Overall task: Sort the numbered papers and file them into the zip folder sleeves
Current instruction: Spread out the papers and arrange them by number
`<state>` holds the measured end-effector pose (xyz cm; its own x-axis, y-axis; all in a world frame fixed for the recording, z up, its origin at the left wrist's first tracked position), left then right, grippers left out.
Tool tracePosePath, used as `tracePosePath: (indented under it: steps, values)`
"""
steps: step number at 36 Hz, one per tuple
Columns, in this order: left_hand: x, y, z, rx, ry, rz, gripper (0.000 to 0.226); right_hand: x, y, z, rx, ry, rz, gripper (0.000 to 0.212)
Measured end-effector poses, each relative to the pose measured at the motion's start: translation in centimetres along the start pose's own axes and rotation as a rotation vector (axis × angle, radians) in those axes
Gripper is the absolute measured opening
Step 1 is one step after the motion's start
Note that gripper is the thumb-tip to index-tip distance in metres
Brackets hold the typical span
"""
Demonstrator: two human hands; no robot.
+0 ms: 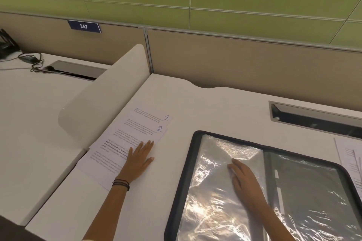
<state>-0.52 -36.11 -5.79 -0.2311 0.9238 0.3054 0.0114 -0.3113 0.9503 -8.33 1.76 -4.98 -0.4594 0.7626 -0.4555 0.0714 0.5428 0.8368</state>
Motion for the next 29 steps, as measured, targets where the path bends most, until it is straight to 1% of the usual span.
tracePosePath:
  steps: [4, 8, 12, 13, 16, 19, 22, 23, 24, 26, 27, 29]
  values:
    - [-0.4, -0.4, -0.6, 0.019, -0.010, -0.022, 0.111, -0.1, 0.1, -0.1, 0.001, 0.006, -0.012, 0.044]
    - [-0.2, -0.5, -0.8, 0.077, 0.006, -0.015, 0.107, 0.2, 0.6, 0.0, -0.019, -0.008, -0.061, 0.034]
    - [0.5, -0.3, -0.8, 0.098, 0.037, -0.042, 0.110, 0.4, 2.0, 0.0, 0.000, 0.006, -0.075, 0.031]
    - [0.6, -0.2, -0.8, 0.098, 0.047, -0.033, 0.110, 0.5, 2.4, 0.0, 0.002, 0.008, -0.078, 0.032]
    - [0.6, 0.0, -0.7, 0.100, 0.067, -0.018, 0.106, 1.2, 3.7, 0.3, 0.043, 0.011, -0.079, 0.045]
    - [0.9, 0.2, -1.1, 0.099, 0.069, -0.035, 0.094, 1.8, 4.9, 0.7, 0.093, 0.026, -0.075, 0.037]
    - [0.3, -0.1, -1.8, 0.117, 0.105, -0.054, 0.104, 2.5, 5.9, 1.3, 0.127, 0.001, -0.094, 0.028]
    - [0.6, 0.2, -1.9, 0.133, 0.109, -0.042, 0.101, 2.7, 6.1, 1.6, 0.129, -0.006, -0.086, 0.030]
    - [0.9, 0.4, -1.9, 0.143, 0.108, -0.027, 0.089, 3.0, 6.4, 1.9, 0.128, -0.013, -0.080, 0.032]
    - [1.9, 0.8, -1.9, 0.145, 0.128, 0.010, 0.053, 3.7, 6.8, 2.6, 0.117, -0.027, -0.070, 0.033]
    - [2.6, 0.9, -1.9, 0.158, 0.132, 0.036, 0.047, 4.2, 6.9, 2.9, 0.103, -0.034, -0.063, 0.034]
    - [3.9, 1.3, -2.1, 0.213, 0.109, 0.091, 0.048, 5.3, 7.0, 3.5, 0.084, -0.053, -0.043, 0.037]
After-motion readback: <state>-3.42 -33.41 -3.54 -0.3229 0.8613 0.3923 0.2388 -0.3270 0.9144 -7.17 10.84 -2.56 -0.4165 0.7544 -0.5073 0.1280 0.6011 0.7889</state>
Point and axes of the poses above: each hand's wrist, its own z-axis away from the middle knuckle, its own y-axis out of the back of the hand, x = y × z, the point moved 5 cm from there along -z, towards the middle knuckle, and after that the axes turned 7 degrees about x, right-handed, at the moved point
